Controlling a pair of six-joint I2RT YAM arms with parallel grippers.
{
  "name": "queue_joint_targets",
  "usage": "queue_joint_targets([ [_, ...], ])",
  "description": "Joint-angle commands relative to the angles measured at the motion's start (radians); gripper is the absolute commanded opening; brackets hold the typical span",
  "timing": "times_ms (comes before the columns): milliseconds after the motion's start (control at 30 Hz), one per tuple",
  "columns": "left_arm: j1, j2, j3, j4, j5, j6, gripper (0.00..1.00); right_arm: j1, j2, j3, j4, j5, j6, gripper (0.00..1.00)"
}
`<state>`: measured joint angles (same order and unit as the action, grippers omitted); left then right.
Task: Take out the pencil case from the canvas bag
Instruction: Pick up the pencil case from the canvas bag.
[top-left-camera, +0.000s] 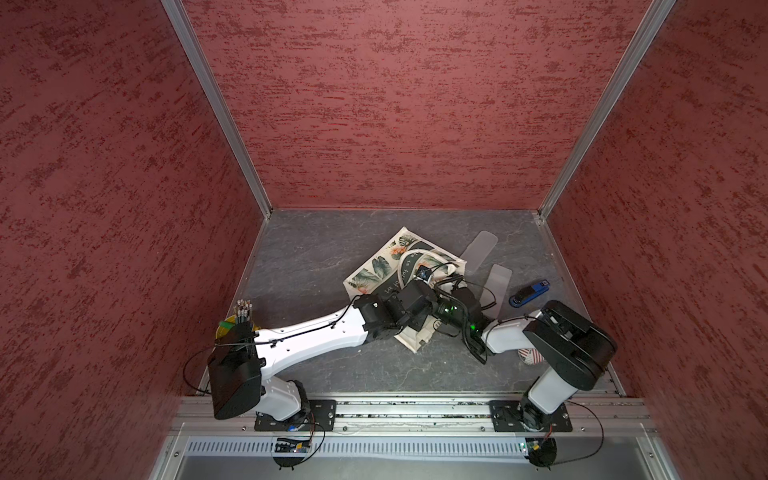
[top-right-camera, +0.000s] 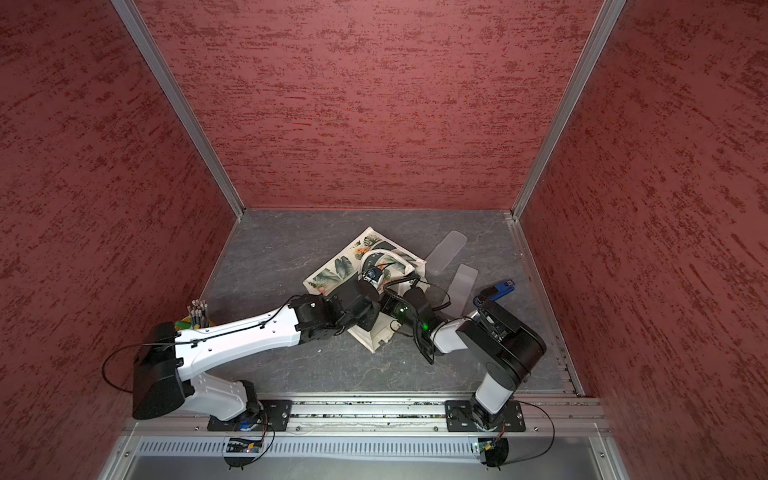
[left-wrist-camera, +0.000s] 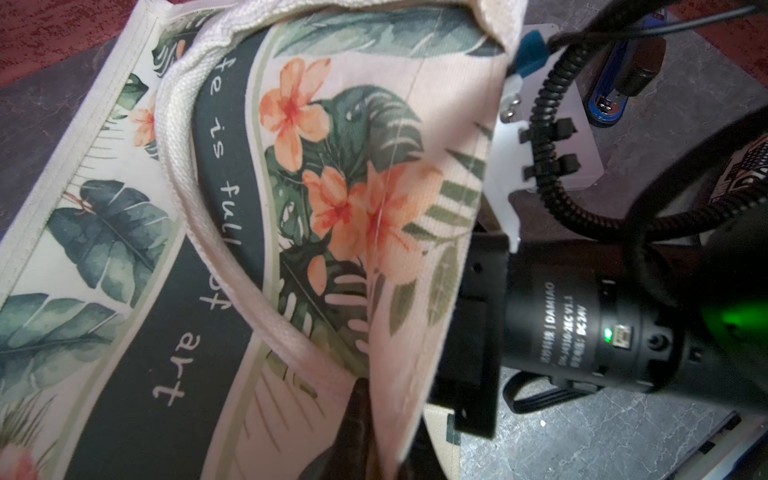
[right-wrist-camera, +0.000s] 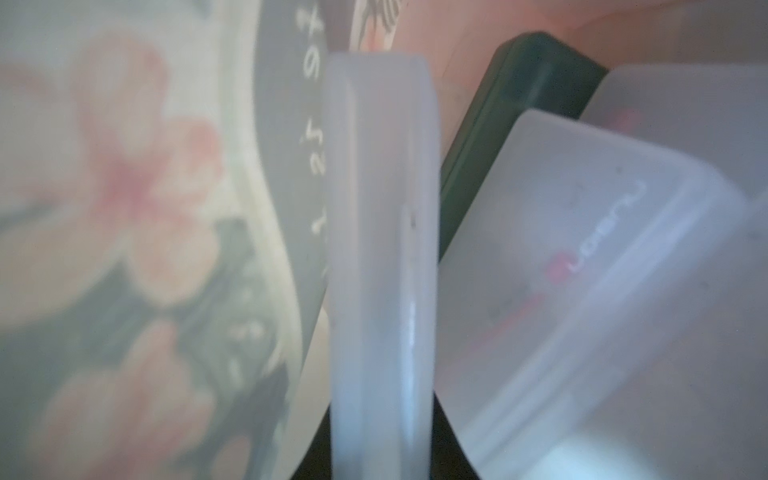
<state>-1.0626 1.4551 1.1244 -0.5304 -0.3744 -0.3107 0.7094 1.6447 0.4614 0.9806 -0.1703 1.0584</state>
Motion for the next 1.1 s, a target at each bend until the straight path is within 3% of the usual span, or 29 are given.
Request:
queue_joint_targets([
  [0, 0.024, 0.011, 0.029, 0.032, 0.018, -0.034, 0.00, 0.000, -0.061, -0.037, 0.012, -0.070, -0.035, 0.19],
  [600, 0.136, 0.006, 0.023, 0.086, 0.044, -0.078, 0.00, -0.045, -0.424, -0.265, -0.156, -0.208, -0.009, 0.21],
  [1067, 0.299, -0.164, -0.075, 0.072, 0.069, -0.073, 0.00, -0.188, -0.717, -0.338, -0.355, -0.315, 0.020, 0.20],
])
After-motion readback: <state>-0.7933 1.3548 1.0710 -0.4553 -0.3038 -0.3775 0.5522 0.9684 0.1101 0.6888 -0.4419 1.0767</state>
